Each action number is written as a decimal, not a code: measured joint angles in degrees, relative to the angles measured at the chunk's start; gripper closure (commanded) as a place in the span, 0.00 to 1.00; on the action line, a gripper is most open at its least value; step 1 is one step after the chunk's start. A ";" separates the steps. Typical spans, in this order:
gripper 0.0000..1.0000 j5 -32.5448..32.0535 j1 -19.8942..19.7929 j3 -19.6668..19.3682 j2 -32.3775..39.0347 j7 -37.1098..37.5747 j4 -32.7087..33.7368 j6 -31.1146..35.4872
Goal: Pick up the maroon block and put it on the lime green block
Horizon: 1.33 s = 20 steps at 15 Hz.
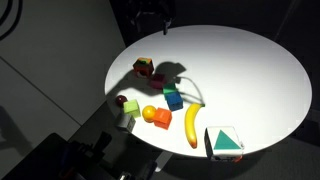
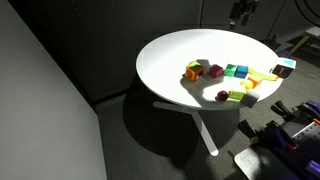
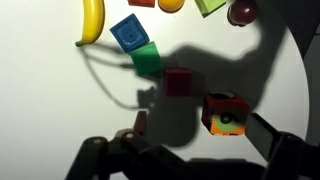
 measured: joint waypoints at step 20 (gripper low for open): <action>0.00 0.03 -0.05 1.78 18.43 1.89 6.98 7.63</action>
